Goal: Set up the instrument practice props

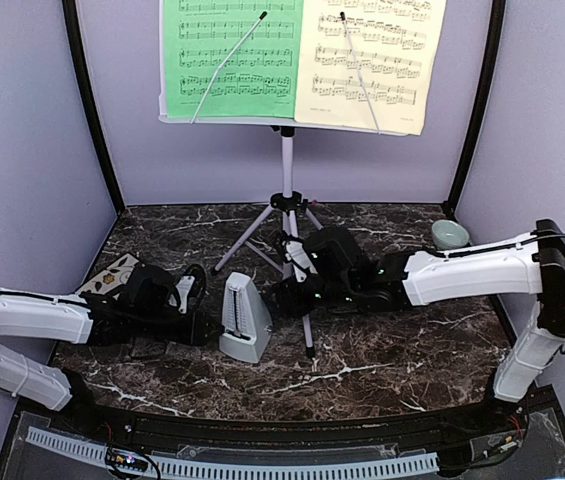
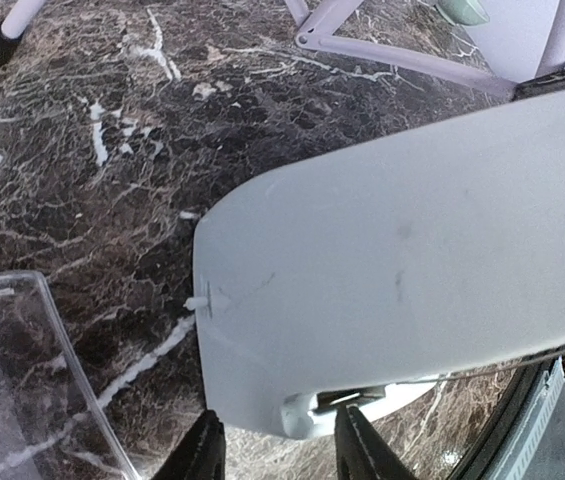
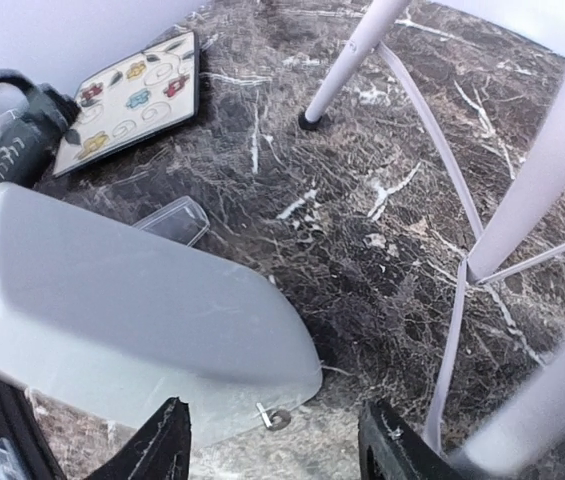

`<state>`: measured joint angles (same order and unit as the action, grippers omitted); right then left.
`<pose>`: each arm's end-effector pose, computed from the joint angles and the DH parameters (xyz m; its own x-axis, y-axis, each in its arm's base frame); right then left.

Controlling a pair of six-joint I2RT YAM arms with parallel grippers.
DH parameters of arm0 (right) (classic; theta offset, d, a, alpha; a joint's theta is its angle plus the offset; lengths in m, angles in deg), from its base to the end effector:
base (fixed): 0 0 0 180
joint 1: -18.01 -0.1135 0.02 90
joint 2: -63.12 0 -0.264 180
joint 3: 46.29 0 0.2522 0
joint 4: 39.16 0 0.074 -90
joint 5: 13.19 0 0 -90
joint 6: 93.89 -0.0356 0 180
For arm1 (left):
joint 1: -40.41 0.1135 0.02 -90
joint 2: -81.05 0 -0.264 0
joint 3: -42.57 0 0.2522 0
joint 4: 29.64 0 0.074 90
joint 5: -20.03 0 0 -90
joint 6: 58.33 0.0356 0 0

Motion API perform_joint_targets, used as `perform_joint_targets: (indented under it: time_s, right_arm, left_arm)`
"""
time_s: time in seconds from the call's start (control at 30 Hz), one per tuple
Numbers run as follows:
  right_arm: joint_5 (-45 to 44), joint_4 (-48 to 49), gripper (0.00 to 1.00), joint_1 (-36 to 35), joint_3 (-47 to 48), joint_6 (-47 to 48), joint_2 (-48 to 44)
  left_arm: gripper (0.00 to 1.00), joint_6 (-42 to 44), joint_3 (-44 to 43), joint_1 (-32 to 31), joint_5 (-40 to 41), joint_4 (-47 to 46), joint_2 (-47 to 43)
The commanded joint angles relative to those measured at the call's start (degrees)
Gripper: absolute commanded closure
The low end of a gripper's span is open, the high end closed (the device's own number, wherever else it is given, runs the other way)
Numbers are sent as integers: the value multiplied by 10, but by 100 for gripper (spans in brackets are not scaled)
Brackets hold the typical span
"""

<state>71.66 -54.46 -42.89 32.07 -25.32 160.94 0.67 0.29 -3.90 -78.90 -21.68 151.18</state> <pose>0.1894 0.3337 0.2286 -0.5630 -0.2632 -0.7834 -0.6754 0.6929 0.2525 0.1692 -0.1729 0.1801 -0.7607 0.0315 -0.6484 0.4531 0.7411 -0.4955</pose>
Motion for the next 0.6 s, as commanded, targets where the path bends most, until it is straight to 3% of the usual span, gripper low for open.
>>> perform_joint_targets:
  time_s: [0.0,0.2,0.57]
  right_arm:
    - [-15,18,36,-15,-18,10,-48]
    - [-21,-1,27,-41,-33,6,-79]
    - [-27,8,21,-52,-64,-16,-110]
  left_arm:
    - [61,-40,37,-2,14,-26,-27]
    - [62,-65,55,-14,5,-55,-32]
    - [63,-59,32,-30,-12,-108,33]
